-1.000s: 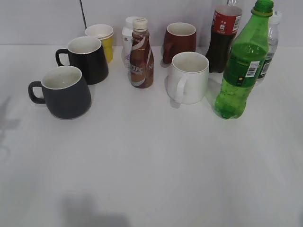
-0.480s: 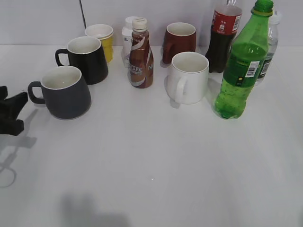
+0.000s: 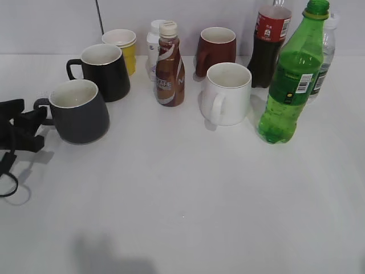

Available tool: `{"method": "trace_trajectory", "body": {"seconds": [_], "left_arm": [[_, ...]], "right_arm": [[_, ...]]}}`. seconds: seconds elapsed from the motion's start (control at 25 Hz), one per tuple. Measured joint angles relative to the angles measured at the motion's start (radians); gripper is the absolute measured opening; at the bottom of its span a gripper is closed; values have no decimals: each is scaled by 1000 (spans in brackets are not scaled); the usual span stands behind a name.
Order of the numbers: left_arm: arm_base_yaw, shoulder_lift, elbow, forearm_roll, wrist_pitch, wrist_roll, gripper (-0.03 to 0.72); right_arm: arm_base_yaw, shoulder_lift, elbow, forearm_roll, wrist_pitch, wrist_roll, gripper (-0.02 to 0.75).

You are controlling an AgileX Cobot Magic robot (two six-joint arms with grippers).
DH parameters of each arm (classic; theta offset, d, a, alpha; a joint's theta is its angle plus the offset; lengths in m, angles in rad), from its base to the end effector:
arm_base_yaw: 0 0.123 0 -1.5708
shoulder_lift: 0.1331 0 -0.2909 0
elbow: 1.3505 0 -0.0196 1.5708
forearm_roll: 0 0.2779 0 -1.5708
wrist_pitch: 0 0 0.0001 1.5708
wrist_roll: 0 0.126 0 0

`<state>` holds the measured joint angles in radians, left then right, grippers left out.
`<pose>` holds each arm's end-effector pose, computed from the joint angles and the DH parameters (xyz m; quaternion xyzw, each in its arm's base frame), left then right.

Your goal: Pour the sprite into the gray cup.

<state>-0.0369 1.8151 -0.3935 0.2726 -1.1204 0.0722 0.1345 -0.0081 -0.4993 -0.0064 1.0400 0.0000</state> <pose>0.3090 -0.0420 0.1000 0.1647 0.7635 -0.0471 0.6227 0.0440 0.0052 0.2768 -0.0567 0.8439 0.0327 0.5325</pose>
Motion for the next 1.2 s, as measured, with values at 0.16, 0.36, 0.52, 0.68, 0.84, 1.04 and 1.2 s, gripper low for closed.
{"method": "trace_trajectory", "body": {"seconds": [0.16,0.36,0.52,0.68,0.84,1.04,1.2], "left_arm": [[0,57,-61,23,5,0,337],[0,71,-83,57,6,7,69],[0,57,-80,87,6,9,57],[0,-24,-52,96,32,12,47],[0,-126,-45,105,34,12,47],[0,-217,-45,114,52,12,47],[0,-272,-44,127,110,12,46]], "right_arm": [[0,0,0,0,0,0,588],[0,0,0,6,0,0,588],[0,0,0,33,-1,-13,588],[0,23,-20,92,-116,-89,588],[0,143,-28,102,-484,-165,588],[0,378,-29,132,-935,-198,588],[0,546,-11,173,-1161,-199,588]]}}
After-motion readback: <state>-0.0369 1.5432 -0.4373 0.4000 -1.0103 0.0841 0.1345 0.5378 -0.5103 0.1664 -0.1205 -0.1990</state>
